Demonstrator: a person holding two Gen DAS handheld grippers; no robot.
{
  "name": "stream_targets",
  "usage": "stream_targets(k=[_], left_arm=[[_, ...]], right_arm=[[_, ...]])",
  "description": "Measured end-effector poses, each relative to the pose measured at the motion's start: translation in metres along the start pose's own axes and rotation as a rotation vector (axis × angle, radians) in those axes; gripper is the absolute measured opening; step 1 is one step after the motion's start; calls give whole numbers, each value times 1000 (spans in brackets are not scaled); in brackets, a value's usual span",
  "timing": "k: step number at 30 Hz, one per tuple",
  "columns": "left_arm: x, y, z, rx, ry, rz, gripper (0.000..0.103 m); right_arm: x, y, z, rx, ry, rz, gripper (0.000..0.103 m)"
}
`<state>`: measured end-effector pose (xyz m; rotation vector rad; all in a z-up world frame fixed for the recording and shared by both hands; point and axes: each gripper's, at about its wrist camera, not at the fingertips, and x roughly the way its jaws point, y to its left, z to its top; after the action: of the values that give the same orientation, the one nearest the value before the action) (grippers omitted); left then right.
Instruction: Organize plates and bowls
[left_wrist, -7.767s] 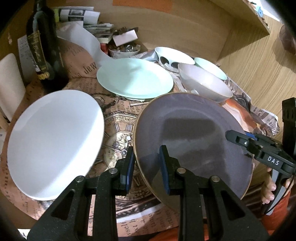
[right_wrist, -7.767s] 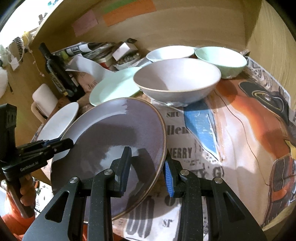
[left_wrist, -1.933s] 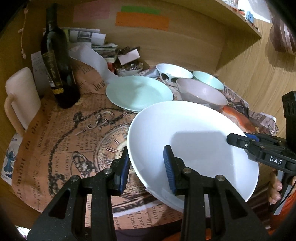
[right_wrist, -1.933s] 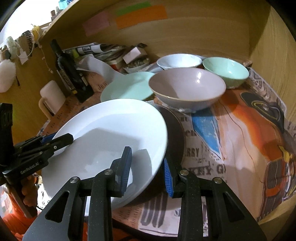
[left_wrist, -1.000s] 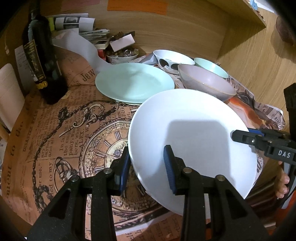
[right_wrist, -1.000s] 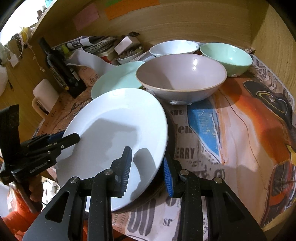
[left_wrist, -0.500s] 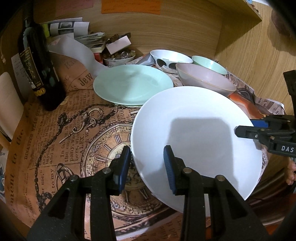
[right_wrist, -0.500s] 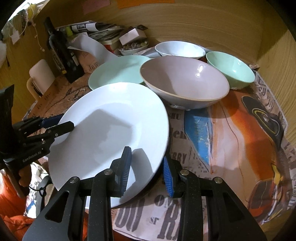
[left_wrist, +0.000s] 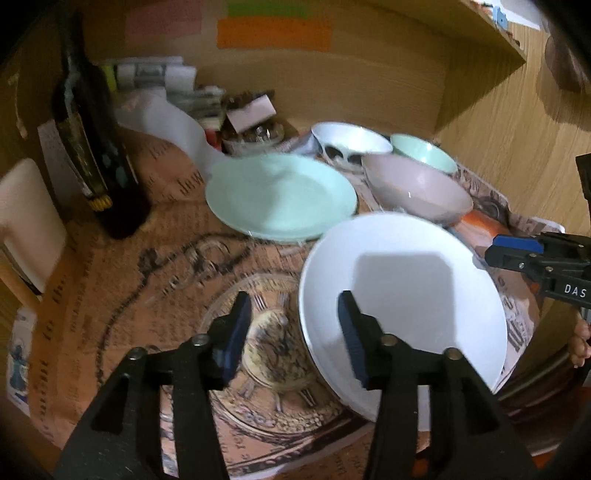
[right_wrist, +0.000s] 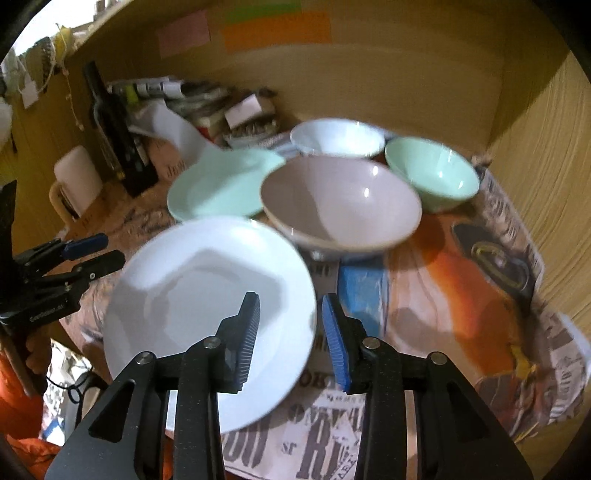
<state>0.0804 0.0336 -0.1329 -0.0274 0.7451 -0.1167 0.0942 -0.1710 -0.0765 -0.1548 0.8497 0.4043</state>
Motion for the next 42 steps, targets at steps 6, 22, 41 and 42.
stream_targets(k=[6, 22, 41, 42], left_arm=[[-23, 6, 23, 11, -102, 60, 73], [-5, 43, 84, 7, -112, 117, 75], [78, 86, 101, -72, 77, 81, 75], [82, 88, 100, -76, 87, 82, 75]], right_arm=[[-15, 5, 21, -4, -108, -10, 51], [20, 28, 93, -99, -181, -50, 60], [134, -1, 153, -36, 106, 128, 60], [138, -1, 155, -33, 119, 134, 60]])
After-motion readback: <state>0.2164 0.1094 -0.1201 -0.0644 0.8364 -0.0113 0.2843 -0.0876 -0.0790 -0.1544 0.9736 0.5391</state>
